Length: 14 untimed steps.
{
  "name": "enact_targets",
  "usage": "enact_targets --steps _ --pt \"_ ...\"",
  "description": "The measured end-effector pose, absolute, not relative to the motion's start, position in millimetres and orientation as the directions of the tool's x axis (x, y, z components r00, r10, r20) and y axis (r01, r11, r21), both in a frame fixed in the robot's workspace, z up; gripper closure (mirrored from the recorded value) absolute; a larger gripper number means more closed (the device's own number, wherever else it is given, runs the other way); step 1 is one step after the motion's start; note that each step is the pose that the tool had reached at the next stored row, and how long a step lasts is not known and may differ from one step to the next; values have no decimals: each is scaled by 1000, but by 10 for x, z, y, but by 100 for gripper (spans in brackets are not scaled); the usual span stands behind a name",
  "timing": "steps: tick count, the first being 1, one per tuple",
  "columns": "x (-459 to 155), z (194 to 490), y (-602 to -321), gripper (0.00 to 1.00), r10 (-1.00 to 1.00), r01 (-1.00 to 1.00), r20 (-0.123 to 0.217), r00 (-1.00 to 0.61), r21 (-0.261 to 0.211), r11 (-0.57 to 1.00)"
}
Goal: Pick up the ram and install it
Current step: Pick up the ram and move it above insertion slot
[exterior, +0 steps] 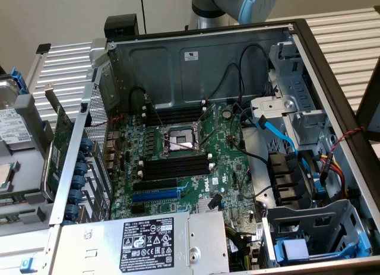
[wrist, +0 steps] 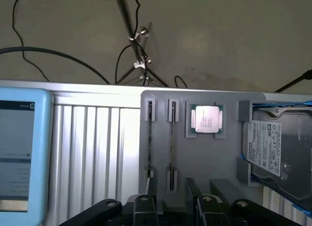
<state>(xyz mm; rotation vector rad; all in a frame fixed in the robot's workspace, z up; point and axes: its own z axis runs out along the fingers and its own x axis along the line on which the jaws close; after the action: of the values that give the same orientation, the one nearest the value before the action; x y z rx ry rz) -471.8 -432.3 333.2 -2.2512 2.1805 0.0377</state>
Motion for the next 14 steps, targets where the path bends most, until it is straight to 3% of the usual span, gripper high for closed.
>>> enact_targets --steps 14 --pt "-4640 3079 -4444 64 -999 -999 -23 32 19 -32"
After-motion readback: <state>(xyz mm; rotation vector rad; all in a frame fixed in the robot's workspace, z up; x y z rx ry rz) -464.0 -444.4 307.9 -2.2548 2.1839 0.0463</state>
